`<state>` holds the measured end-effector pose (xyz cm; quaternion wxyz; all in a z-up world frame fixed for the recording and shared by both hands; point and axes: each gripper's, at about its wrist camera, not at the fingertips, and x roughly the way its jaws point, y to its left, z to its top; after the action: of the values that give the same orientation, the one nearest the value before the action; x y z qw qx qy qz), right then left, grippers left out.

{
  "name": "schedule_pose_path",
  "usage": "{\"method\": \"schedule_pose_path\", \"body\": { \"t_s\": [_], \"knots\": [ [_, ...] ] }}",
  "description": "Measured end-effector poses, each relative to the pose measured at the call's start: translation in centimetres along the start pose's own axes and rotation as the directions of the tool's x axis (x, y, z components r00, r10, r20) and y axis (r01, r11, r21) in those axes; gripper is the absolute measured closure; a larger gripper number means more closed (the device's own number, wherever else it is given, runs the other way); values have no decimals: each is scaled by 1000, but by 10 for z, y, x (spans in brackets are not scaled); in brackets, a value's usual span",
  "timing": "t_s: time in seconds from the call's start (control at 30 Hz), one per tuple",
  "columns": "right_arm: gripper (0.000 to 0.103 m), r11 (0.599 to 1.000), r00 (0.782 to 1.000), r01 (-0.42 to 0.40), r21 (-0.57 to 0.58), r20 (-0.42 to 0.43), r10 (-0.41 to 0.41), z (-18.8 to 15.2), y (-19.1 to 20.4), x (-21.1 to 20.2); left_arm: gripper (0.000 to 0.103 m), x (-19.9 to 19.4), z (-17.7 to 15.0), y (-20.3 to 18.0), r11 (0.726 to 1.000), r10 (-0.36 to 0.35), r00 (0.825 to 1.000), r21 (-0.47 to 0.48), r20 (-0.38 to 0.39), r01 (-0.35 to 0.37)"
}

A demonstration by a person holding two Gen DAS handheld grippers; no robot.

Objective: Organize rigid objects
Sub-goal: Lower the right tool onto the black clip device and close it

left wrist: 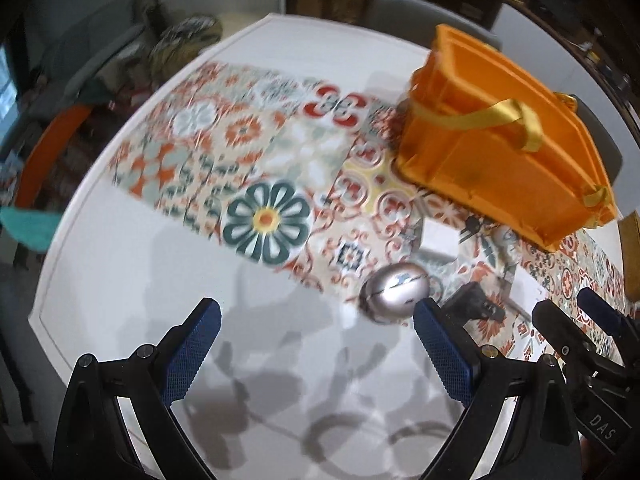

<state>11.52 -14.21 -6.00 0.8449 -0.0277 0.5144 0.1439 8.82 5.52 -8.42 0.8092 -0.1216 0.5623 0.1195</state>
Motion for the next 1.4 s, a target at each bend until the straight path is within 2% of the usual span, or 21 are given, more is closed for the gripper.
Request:
{"method": "schedule_pose_path", "body": {
  "t_s": [0.13, 0.37, 0.53, 0.77, 1.1, 1.4],
  "knots": [
    [19, 998, 998, -49, -27, -33, 48, -3, 4, 13, 4, 8, -8, 4, 1000, 16, 999, -17, -34, -17],
    [19, 995, 992, -77, -65, -109, 70, -8, 9, 35, 4, 18, -18, 9, 998, 50, 997, -25, -54, -52],
    [19, 991, 984, -76, -106, -166, 58, -10, 12, 53, 4, 30, -28, 8, 997, 75, 994, -14, -84, -76],
    [19, 971, 968, -82, -223, -249, 24, -12, 24, 78, 4, 49, -39, 8, 992, 125, 984, -6, -128, -127],
    [19, 952, 953, -89, -294, -302, -4, -11, 29, 110, 4, 67, -42, 4, 988, 157, 976, 7, -154, -157],
    [20, 942, 951, -90, -323, -309, -15, -11, 29, 127, 4, 80, -44, -3, 987, 163, 971, 25, -176, -162]
  ]
}}
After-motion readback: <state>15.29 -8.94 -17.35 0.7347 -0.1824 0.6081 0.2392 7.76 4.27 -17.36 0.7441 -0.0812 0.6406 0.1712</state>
